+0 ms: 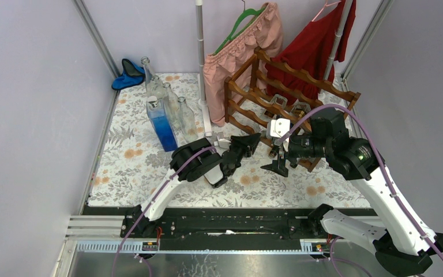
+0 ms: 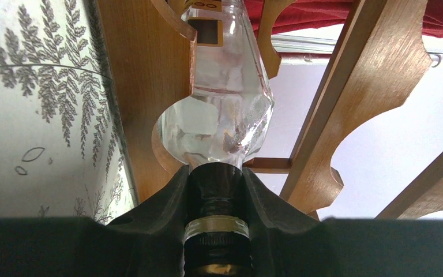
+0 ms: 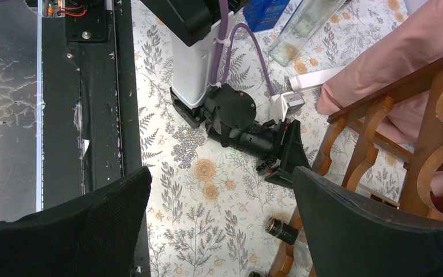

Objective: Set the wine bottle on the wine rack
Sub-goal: Place the wine bottle in the wine rack.

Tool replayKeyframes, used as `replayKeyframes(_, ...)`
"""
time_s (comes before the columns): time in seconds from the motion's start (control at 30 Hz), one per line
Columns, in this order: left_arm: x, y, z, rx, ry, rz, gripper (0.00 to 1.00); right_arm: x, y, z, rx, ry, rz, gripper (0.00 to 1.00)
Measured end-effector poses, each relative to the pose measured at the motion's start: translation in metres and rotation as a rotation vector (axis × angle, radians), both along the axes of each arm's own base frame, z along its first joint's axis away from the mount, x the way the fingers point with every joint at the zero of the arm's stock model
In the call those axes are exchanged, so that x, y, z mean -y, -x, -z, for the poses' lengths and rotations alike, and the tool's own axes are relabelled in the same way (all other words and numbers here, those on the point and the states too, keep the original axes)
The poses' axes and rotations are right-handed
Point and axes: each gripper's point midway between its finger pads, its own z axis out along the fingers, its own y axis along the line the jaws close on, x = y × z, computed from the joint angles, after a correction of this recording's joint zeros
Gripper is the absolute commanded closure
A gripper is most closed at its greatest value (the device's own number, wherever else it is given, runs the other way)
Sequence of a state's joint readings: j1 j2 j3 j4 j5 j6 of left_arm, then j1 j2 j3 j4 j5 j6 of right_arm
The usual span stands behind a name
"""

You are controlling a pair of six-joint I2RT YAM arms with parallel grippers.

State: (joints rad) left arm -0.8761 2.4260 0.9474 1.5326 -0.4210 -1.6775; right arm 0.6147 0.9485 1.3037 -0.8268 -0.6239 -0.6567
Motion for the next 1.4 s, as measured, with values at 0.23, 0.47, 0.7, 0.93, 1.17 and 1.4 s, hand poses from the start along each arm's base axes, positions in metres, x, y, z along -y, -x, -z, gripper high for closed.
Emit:
replayKeyframes(0.23,0.002,0.001,0.000,0.001,0.000,0.016,1.00,0.000,0.000,0.000,0.000,0.000,0.000,0.00)
replayKeyframes(0.47,0.002,0.001,-0.001,0.007,-0.004,0.031,1.00,0.000,0.000,0.001,-0.001,0.003,-0.001,0.00)
replayKeyframes(0.7,0.002,-0.001,-0.003,0.014,-0.014,0.048,1.00,0.002,0.002,0.002,-0.001,0.008,-0.003,0.00)
replayKeyframes(0.93,-0.001,-0.004,-0.009,0.008,-0.050,0.057,1.00,0.002,0.002,0.001,0.003,0.007,-0.004,0.00)
replayKeyframes(1.17,0.000,-0.003,-0.011,0.006,-0.069,0.069,1.00,0.002,0.002,0.001,0.003,0.007,-0.003,0.00)
replayKeyframes(1.4,0.001,-0.003,-0.008,0.000,-0.066,0.081,1.00,0.002,0.001,0.002,0.002,0.008,0.002,0.00)
